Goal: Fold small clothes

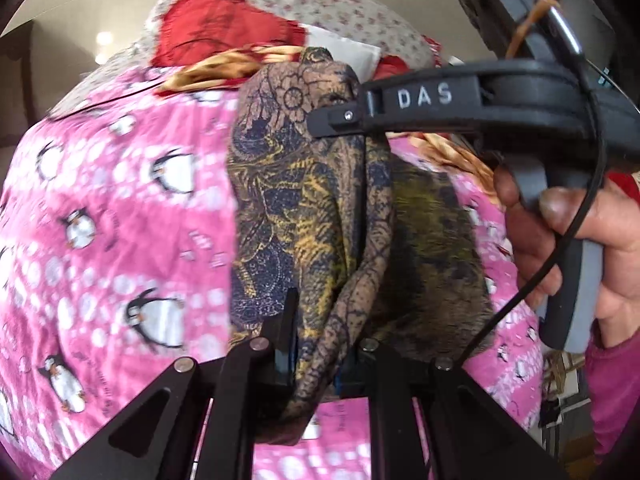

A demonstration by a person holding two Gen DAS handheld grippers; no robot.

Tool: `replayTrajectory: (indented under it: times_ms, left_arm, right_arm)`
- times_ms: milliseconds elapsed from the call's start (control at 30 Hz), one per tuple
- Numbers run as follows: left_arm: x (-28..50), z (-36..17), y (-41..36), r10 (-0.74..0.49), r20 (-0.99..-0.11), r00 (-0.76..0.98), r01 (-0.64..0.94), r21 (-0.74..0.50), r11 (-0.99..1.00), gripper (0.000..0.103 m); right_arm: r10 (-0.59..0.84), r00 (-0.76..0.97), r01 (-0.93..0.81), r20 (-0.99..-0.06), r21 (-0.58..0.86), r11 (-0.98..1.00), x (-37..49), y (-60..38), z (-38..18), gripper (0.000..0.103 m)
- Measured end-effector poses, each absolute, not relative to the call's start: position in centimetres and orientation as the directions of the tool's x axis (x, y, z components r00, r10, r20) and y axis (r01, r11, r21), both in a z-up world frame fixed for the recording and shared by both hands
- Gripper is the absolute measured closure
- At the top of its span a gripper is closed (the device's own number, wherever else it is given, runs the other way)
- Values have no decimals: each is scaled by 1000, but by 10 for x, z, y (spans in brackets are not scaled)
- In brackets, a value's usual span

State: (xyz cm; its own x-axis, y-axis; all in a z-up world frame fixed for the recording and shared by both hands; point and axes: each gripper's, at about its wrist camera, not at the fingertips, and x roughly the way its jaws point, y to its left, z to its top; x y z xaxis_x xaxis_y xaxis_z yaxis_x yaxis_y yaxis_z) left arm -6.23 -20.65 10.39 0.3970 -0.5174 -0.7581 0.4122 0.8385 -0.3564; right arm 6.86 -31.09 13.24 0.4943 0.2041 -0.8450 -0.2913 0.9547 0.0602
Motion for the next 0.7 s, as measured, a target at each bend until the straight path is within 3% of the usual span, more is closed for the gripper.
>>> replayTrajectory:
  times_ms: [367,700]
  left_arm:
    - [-71,127,-333,-594,-748,297,583,-350,733,91]
    - [-76,100,-414,-589,-778,219,628,-350,695,91]
  right_arm:
    - [120,546,-205,-829,7,979,40,-416,162,95]
    - [88,527,-64,-845,64,996,25,-511,131,95]
